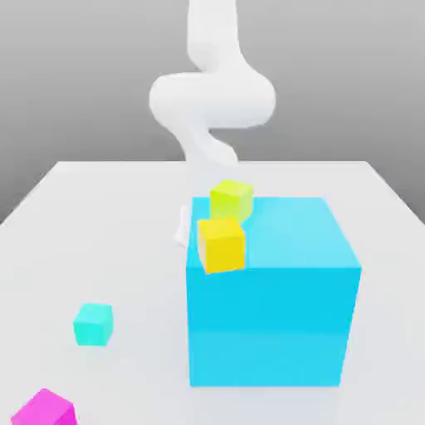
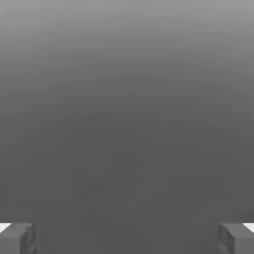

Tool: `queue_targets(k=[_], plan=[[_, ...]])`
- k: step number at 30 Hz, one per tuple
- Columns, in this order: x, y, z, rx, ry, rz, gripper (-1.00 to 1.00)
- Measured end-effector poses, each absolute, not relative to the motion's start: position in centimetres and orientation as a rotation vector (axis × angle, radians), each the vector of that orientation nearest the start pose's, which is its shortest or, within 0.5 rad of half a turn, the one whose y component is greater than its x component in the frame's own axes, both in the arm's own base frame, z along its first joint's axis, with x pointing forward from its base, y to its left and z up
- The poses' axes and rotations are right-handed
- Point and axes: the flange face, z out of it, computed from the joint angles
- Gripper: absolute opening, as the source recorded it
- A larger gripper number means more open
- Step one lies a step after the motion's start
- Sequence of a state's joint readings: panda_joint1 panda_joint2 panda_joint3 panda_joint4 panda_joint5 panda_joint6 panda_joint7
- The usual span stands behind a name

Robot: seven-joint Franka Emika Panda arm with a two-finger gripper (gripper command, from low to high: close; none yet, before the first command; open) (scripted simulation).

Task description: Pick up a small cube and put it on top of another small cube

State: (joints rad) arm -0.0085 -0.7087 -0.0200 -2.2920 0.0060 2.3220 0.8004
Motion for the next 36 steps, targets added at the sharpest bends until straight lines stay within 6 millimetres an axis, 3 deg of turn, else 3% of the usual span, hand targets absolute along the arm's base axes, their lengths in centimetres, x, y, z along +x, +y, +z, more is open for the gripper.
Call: queue_targets(k=[8,16,23,29,34,35,36], plan=[[46.7,-6.4,58.1,-2.512,1.279,-0.703,0.0],[51.9,-12.0,45.6,-2.537,1.482,-0.458,0.0],[53.2,-17.3,33.5,-2.538,1.669,-0.242,0.0],[51.9,-21.1,22.9,-2.535,1.819,-0.053,0.0],[51.2,-22.1,14.9,-2.532,1.859,-0.002,0.0],[51.2,-22.1,13.9,-2.532,1.86,-0.001,-1.0],[51.2,-22.1,13.9,-2.532,1.86,-0.001,-1.0]])
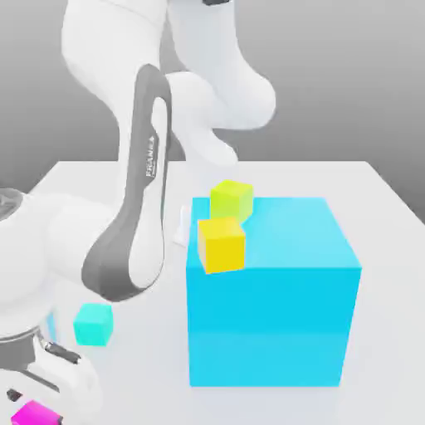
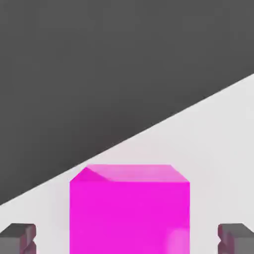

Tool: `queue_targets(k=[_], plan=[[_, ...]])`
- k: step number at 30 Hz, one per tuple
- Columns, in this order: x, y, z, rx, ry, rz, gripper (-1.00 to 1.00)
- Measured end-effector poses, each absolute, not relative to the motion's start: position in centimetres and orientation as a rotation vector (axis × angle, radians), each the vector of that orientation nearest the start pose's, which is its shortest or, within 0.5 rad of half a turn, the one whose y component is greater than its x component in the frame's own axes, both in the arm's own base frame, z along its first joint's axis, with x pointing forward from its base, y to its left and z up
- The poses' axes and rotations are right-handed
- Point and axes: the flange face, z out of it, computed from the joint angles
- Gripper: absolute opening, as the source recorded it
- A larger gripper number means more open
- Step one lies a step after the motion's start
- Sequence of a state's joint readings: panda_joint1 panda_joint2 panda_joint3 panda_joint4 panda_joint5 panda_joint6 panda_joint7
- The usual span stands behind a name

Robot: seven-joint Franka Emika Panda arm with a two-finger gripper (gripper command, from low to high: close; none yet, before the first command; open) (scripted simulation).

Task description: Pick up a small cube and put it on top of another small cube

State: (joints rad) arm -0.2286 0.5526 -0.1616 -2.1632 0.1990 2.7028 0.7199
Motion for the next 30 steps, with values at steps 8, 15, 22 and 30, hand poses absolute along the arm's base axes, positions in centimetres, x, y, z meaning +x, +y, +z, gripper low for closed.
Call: queue_targets(k=[8,15,22,30], plan=[[51.2,-22.1,16.3,-2.532,1.86,-0.001,-1.0],[53.3,-16.2,25.3,-2.685,1.598,-0.024,-1.0],[52.1,-6.8,34.7,-2.883,1.214,-0.058,-1.0],[46.7,0.3,43.6,-3.062,0.872,-0.123,-1.0]])
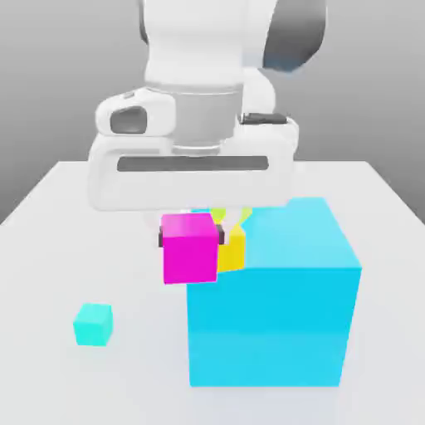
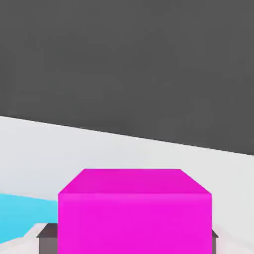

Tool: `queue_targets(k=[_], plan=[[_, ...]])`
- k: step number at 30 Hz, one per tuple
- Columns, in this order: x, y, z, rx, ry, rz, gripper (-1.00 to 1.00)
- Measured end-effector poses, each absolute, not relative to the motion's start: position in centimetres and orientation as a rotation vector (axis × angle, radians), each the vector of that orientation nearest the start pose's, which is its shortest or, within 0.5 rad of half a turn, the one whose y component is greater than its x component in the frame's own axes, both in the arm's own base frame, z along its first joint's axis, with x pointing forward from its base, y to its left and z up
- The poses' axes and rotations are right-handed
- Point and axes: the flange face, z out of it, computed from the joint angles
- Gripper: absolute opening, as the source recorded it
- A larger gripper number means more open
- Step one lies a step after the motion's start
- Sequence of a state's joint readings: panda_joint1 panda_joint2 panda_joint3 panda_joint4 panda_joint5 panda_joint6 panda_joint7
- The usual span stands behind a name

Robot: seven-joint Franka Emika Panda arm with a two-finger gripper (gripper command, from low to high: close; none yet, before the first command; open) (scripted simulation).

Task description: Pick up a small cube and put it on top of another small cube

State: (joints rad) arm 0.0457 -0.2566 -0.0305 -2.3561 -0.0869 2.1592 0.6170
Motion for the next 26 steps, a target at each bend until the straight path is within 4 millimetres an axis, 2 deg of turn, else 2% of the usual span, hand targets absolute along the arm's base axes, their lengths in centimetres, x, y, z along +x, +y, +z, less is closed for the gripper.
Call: queue_targets(k=[5,10,12,16,20,21,26], plan=[[41.9,3.3,47.4,-3.146,0.706,-0.158,-1.0],[36.6,5.4,50.1,-3.22,0.564,-0.193,-1.0],[34.4,4.8,49.8,-3.197,0.574,-0.153,-1.0],[30.0,3.3,47.9,-3.101,0.617,-0.028,-1.0],[29.3,3.1,42.7,-3.076,0.623,0.002,-1.0],[29.2,3.0,41.5,-3.075,0.623,0.003,1.0],[29.2,3.0,41.5,-3.074,0.623,0.003,1.0]])
